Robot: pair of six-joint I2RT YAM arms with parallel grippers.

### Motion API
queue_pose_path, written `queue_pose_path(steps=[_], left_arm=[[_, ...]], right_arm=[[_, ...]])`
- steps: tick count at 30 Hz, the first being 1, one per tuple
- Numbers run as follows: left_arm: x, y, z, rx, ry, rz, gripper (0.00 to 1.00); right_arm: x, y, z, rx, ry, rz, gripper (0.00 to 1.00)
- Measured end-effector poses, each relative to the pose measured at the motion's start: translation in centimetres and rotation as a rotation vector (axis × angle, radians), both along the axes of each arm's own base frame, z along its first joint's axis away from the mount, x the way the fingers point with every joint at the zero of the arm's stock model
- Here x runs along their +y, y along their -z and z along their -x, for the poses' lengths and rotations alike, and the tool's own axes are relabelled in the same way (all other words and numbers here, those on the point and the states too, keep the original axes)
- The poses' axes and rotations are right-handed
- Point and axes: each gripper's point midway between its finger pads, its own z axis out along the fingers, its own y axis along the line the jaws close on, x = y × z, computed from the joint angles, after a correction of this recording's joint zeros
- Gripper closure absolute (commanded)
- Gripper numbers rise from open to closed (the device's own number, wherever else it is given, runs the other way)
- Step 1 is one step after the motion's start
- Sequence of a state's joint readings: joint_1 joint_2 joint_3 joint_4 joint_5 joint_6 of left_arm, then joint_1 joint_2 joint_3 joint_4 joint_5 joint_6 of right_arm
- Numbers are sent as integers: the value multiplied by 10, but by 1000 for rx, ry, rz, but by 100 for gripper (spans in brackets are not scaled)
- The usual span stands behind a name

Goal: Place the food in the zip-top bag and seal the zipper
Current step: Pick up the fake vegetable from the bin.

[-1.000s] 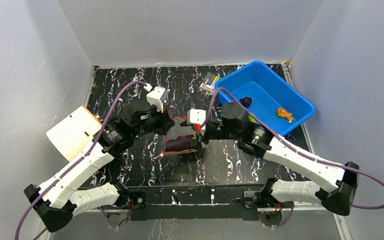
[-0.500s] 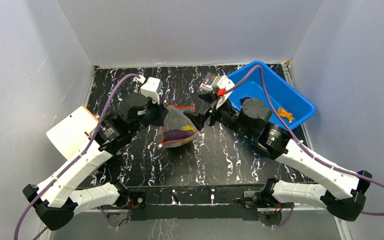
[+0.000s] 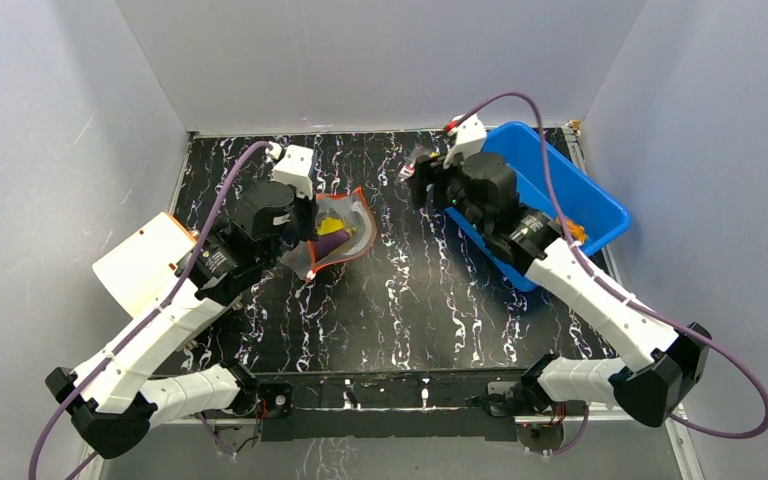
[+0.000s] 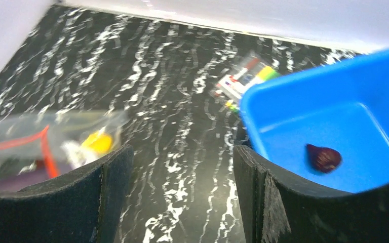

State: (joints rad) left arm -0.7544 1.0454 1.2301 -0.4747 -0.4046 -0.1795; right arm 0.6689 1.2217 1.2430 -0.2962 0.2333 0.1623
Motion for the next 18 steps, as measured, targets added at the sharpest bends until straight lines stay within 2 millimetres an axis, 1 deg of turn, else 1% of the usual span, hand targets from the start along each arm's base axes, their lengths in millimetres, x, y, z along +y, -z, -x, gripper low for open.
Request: queue_pose_path(steps=[1,3,7,9,12,16,18], left_arm=[[-1,5,1,8,4,1,100],[-4,23,5,42,23,6,100],[-12,70,20,155,74,3,100],[-17,85,28,199,108,15,100],[-23,95,40,235,160,45,100],[-31,96,53,238,239,97,100],[-35,95,58,238,275,116,100]], right_arm=[[-12,5,-9,22,40,-3,31],[-35,14,-26,56,113,-2,31],[-61,31,-43,104,173,23,31],[-73,41,-50,127,197,39,33],[-92,56,-61,165,237,63,36],[-116,80,-76,225,286,90,41],[-127,97,-84,268,306,99,44]])
